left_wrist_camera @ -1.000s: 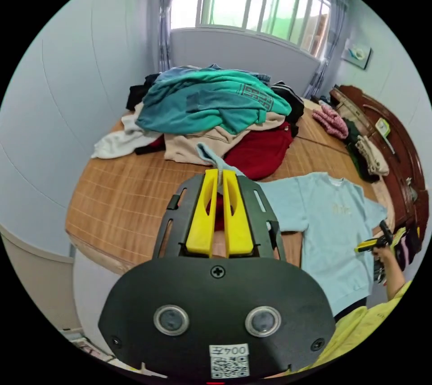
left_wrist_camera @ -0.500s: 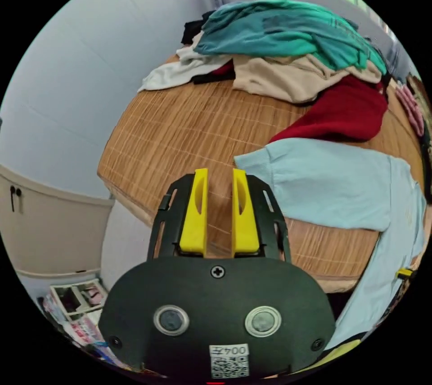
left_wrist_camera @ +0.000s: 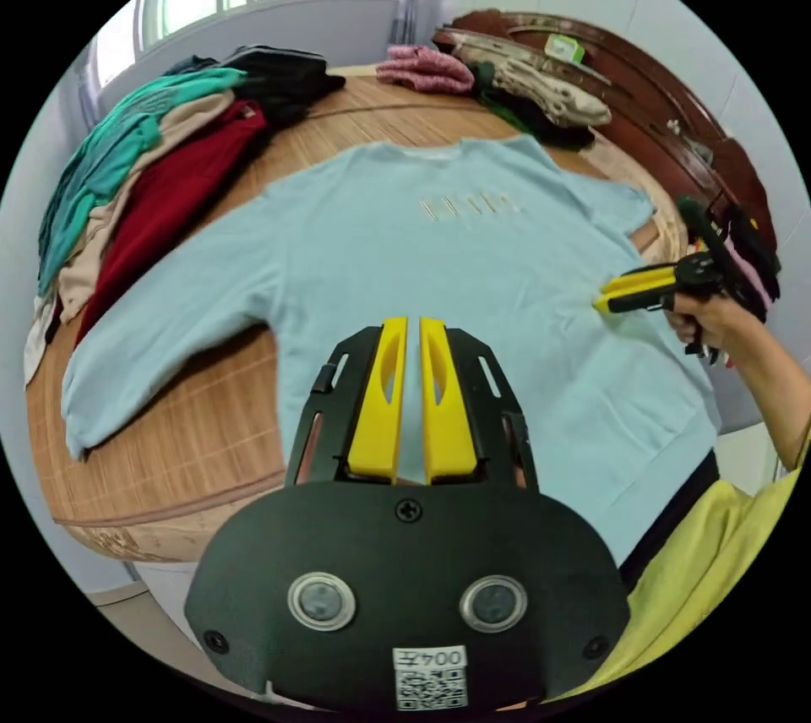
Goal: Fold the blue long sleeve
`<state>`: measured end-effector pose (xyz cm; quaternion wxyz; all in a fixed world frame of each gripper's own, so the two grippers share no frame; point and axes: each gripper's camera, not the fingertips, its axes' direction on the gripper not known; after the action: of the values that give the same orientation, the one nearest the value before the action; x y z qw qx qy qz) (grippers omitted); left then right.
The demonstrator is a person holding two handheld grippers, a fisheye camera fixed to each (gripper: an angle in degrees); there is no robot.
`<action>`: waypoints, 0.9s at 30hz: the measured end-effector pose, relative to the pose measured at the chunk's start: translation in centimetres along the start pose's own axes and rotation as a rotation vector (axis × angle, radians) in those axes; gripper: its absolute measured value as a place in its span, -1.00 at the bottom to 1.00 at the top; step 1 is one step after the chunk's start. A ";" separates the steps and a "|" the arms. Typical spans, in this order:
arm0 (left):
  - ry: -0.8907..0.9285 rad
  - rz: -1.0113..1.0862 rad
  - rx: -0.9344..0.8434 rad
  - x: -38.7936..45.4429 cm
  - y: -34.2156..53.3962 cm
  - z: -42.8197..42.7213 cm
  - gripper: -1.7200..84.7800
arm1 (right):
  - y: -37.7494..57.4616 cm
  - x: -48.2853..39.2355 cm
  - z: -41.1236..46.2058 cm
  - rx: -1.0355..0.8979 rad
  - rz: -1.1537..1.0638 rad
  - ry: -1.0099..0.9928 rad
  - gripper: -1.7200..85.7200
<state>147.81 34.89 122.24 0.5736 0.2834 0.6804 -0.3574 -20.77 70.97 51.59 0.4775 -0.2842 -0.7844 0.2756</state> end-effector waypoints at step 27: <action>-0.251 0.078 -0.033 12.9 -0.3 2.6 -0.94 | 10.0 62.0 -17.4 0.483 1.117 -0.265 -0.81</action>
<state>146.77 32.25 109.35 0.6723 0.2531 0.5976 -0.3561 -26.88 124.55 88.12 0.2108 -0.4990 -0.4855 0.6861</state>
